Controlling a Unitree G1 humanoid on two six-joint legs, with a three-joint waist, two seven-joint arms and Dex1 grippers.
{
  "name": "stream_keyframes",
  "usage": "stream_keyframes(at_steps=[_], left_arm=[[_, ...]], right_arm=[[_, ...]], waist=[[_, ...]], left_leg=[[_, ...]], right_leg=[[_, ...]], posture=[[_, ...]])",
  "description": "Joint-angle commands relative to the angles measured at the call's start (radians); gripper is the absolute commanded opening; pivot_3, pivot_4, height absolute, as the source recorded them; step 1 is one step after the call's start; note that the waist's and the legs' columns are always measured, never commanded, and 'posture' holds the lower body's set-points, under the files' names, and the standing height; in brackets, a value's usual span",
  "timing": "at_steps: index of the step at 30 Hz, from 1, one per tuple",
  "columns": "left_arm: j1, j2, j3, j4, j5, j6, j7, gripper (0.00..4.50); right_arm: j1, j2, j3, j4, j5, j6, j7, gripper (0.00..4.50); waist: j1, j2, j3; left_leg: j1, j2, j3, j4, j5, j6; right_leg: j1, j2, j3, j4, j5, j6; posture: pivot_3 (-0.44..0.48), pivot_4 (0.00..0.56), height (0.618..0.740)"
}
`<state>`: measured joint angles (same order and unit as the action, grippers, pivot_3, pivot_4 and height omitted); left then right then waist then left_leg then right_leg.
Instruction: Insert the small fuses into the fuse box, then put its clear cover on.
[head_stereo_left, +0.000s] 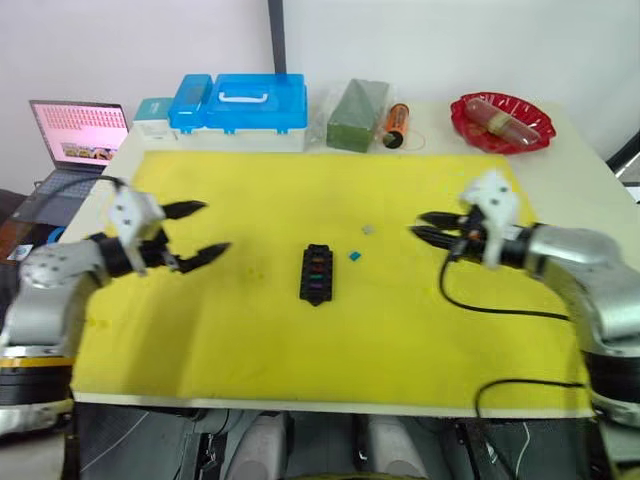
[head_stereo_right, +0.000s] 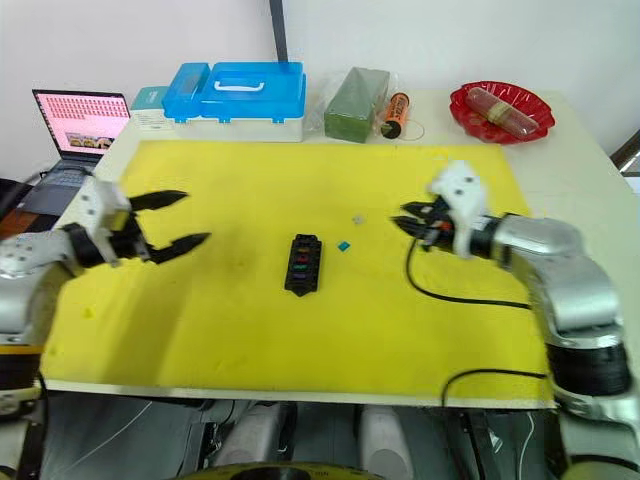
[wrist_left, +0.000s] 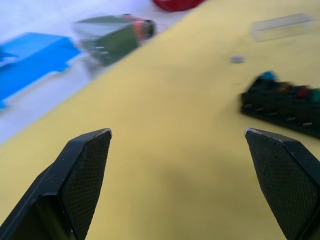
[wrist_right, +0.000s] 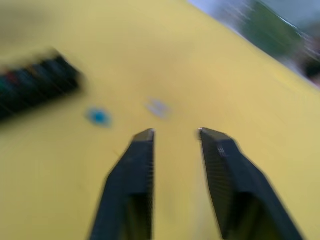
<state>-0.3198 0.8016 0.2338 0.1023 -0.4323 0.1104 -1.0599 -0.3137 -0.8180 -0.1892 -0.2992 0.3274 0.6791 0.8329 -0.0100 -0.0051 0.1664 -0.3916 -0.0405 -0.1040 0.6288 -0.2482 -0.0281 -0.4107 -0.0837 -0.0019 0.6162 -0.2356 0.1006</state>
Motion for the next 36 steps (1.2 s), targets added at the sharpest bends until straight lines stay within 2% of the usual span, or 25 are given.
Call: stream_keyframes(at_steps=[1,6,9,13,18,25,28,31,36], left_arm=[[0.018,0.032,0.083,0.102,0.023,-0.094,-0.001,4.5],[0.056,0.044,0.147,0.219,0.029,-0.161,0.015,4.5],[0.077,0.042,0.148,0.238,0.034,-0.184,0.008,4.5],[0.089,0.037,0.141,0.234,0.051,-0.22,0.017,4.5],[0.086,0.021,0.135,0.2,0.033,-0.204,0.019,4.5],[0.051,-0.001,0.125,0.163,0.021,-0.164,0.034,4.5],[0.036,-0.005,0.103,0.133,0.017,-0.149,0.014,4.5],[0.006,-0.024,0.084,0.093,-0.014,-0.096,0.015,4.5],[-0.009,-0.04,-0.016,-0.072,-0.053,-0.05,-0.079,4.5]], right_arm=[[0.089,-0.052,-0.149,0.033,-0.022,-0.117,0.009,2.67],[0.239,-0.058,-0.275,0.155,-0.041,-0.234,-0.006,4.42],[0.296,-0.052,-0.3,0.216,-0.046,-0.288,-0.006,4.47],[0.304,-0.044,-0.321,0.252,-0.028,-0.28,-0.041,4.47],[0.268,-0.015,-0.319,0.238,-0.012,-0.239,-0.109,4.47],[0.213,0.044,-0.299,0.234,-0.063,-0.31,-0.245,4.47],[0.169,0.045,-0.316,0.175,0.078,-0.119,-0.211,4.47],[0.143,0.053,-0.31,0.109,0.152,-0.028,-0.213,4.47],[-0.002,0.137,-0.305,-0.097,0.464,0.375,-0.364,4.47]], waist=[[-0.005,0.0,0.0],[-0.004,0.0,0.0],[0.0,0.0,0.0],[-0.001,0.0,0.0],[-0.003,0.0,0.0],[-0.001,0.0,0.0],[-0.001,0.0,0.001],[-0.001,0.0,0.001],[-0.005,0.0,0.001]], left_leg=[[0.0,0.0,0.001,0.0,0.0,0.0],[0.001,0.001,0.002,0.0,0.0,0.0],[0.001,0.002,0.002,0.001,0.0,0.0],[0.001,0.003,0.001,0.001,0.0,0.0],[0.002,0.003,0.001,0.001,0.0,0.0],[0.002,0.003,0.002,0.001,0.0,0.0],[0.002,0.003,0.001,0.001,0.0,0.0],[0.002,0.003,0.001,0.001,0.0,0.0],[0.002,0.003,0.0,0.001,0.0,0.0]], right_leg=[[0.0,0.0,0.0,0.0,0.0,0.0],[0.0,0.001,0.001,0.001,0.0,0.0],[0.001,0.0,0.001,0.0,0.0,0.0],[0.001,0.0,0.001,0.0,-0.001,-0.003],[0.001,0.0,0.002,0.0,-0.001,-0.002],[0.001,0.0,0.002,0.001,0.0,0.0],[0.001,0.0,0.002,0.001,0.0,0.0],[0.001,0.0,0.002,0.001,0.0,0.0],[0.001,0.0,0.002,0.002,0.001,0.0]], posture=[[0.0,0.15,0.74],[0.0,0.15,0.74],[0.0,0.15,0.74],[0.0,0.15,0.74],[0.0,0.15,0.74],[0.0,0.15,0.74],[0.0,0.15,0.74],[0.0,0.15,0.74],[0.0,0.15,0.74]])
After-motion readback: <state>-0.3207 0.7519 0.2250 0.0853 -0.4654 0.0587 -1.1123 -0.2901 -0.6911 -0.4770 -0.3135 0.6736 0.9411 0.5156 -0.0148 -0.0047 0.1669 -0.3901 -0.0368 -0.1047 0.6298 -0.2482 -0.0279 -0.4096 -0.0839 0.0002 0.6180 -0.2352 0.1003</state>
